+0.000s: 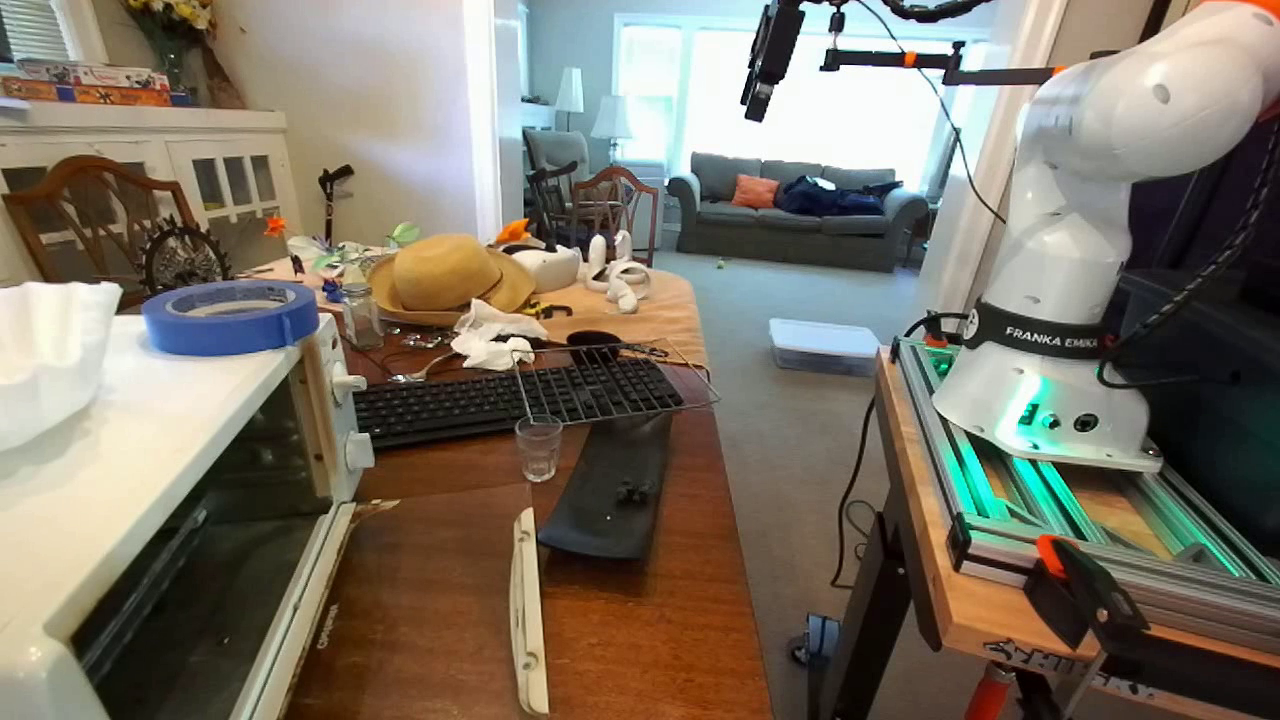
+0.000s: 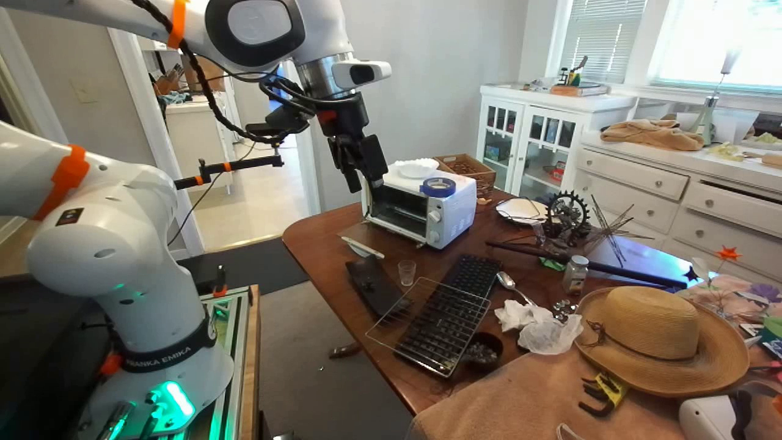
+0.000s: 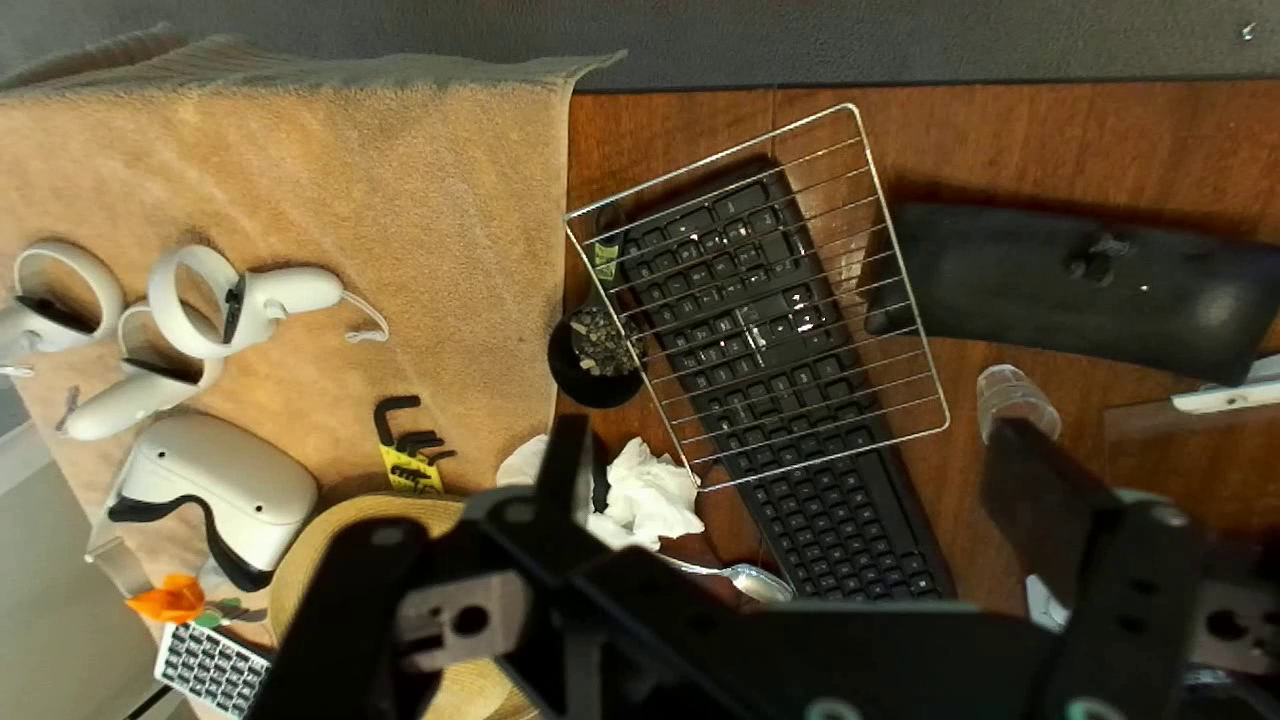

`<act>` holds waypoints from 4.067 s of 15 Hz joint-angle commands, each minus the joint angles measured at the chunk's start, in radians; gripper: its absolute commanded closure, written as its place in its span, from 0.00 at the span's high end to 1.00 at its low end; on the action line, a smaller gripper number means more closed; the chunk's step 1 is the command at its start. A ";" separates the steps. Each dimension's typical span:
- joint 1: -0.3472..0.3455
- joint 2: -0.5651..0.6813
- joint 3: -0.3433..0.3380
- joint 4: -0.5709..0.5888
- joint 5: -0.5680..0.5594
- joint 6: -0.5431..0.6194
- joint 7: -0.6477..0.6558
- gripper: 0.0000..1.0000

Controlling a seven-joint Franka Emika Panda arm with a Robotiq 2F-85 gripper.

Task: Put the metal object inside the mini oven

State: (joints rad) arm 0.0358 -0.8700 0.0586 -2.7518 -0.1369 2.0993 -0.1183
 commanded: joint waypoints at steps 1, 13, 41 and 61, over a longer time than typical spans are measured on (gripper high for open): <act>0.010 0.001 -0.008 0.003 -0.008 -0.004 0.007 1.00; 0.033 0.144 0.060 0.001 -0.174 0.041 -0.076 1.00; 0.074 1.006 0.009 0.073 -0.097 0.631 -0.159 1.00; 0.081 1.270 0.075 0.268 -0.128 0.647 -0.173 1.00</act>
State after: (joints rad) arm 0.1193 0.4008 0.1316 -2.4845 -0.2649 2.7487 -0.2907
